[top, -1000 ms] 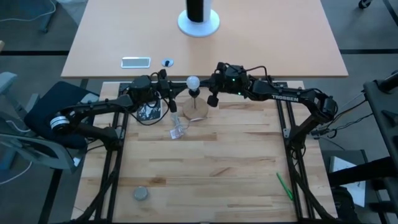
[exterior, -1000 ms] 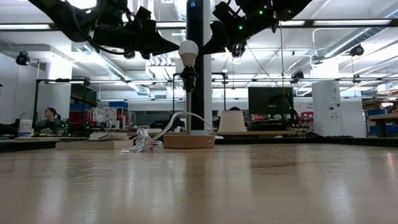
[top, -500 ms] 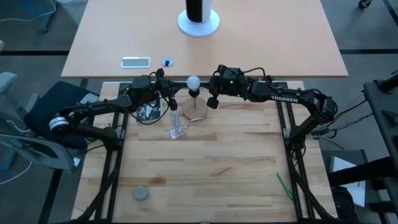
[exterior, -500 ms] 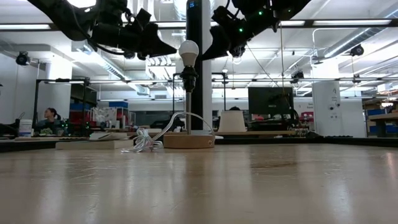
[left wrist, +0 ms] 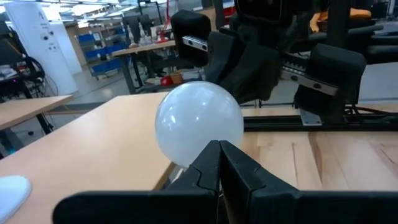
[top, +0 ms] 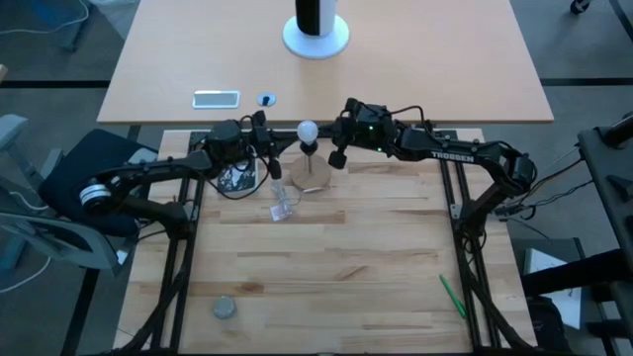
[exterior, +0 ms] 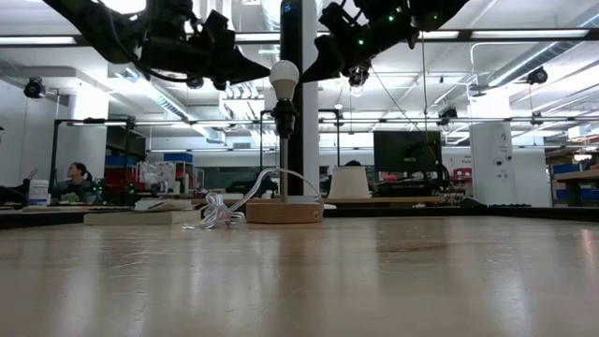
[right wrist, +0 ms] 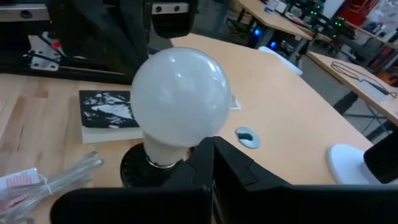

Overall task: Screw lightbulb
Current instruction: Insert the lightbulb into the lamp

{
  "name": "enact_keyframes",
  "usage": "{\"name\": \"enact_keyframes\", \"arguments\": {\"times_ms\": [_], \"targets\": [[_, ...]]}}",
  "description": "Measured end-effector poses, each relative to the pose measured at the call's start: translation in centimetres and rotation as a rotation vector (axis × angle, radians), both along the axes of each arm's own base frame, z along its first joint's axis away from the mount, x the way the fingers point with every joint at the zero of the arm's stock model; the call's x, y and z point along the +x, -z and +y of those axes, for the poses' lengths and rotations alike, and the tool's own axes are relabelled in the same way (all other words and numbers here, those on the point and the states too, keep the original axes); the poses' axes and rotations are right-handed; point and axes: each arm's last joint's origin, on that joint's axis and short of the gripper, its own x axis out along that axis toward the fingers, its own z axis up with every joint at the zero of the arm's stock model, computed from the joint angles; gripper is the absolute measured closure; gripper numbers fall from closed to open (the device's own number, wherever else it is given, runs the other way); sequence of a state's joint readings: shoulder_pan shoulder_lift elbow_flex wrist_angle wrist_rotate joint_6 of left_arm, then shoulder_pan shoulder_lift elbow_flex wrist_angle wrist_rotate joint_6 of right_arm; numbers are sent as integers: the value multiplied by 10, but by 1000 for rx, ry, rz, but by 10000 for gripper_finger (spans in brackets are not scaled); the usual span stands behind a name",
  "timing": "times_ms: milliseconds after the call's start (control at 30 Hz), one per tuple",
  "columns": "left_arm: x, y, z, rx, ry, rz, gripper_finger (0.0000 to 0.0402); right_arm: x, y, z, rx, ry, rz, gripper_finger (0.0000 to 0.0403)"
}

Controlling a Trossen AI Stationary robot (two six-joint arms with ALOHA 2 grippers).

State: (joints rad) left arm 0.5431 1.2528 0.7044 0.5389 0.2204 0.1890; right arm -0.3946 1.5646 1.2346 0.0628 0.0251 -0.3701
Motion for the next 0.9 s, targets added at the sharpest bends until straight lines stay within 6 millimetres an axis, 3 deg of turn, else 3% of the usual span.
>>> {"name": "enact_keyframes", "arguments": {"times_ms": [667, 900], "targets": [[-2, 0, 2, -11, -103, 4, 401, 1, 6, 7, 37, 28, 56, 403], [-1, -2, -3, -2, 49, -5, 401, 1, 1, 4, -16, 33, 18, 403]]}}
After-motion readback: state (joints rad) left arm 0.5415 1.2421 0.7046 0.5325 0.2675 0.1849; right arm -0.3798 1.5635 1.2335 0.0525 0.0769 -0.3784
